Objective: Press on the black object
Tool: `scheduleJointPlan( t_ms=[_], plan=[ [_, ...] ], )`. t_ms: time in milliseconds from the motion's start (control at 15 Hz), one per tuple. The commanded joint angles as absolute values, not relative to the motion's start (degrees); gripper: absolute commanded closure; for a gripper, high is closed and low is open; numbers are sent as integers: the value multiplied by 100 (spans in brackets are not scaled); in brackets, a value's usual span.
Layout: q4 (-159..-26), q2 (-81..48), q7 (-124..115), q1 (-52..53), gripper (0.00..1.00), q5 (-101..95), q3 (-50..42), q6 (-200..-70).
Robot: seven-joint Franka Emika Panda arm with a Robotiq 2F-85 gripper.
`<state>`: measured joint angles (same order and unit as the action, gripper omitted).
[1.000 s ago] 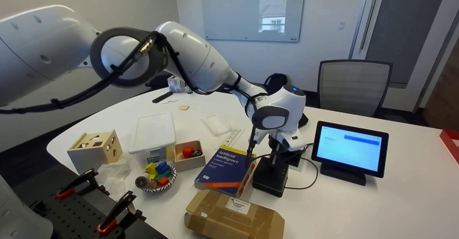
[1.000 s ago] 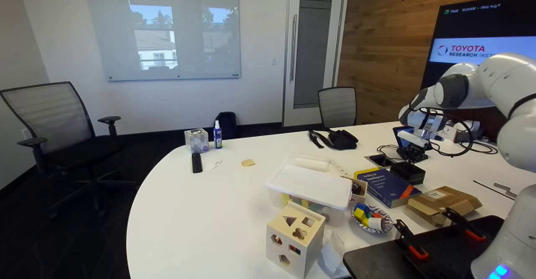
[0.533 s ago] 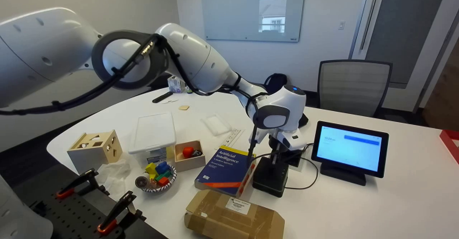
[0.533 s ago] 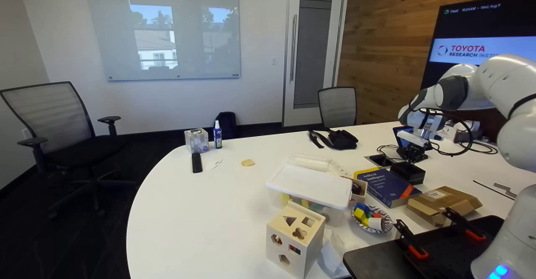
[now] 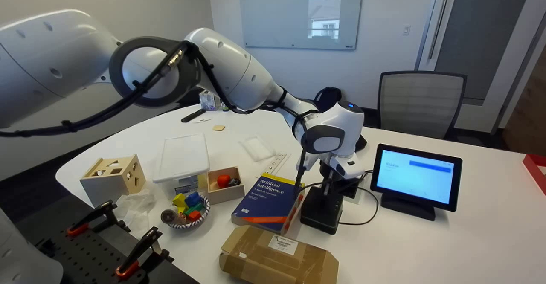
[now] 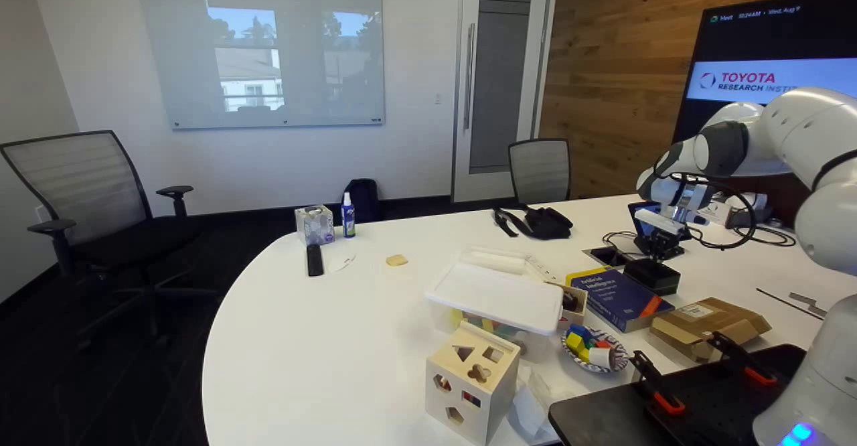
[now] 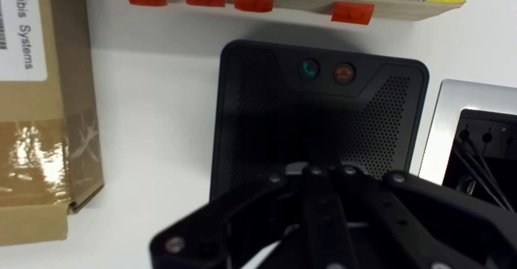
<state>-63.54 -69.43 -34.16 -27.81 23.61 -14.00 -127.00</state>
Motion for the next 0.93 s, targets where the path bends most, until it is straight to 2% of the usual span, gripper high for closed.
scheduleJointPlan(
  t_ms=[0,533,867],
  plan=[
    [-6461,-7245,-3463,-2734,100,2435,-1275,-12753],
    [-6876,-6508,-3380,-2610,100,2421,-1288,-12586],
    [-7671,-5662,-3283,-2266,100,2385,-1307,-12814]
  ],
)
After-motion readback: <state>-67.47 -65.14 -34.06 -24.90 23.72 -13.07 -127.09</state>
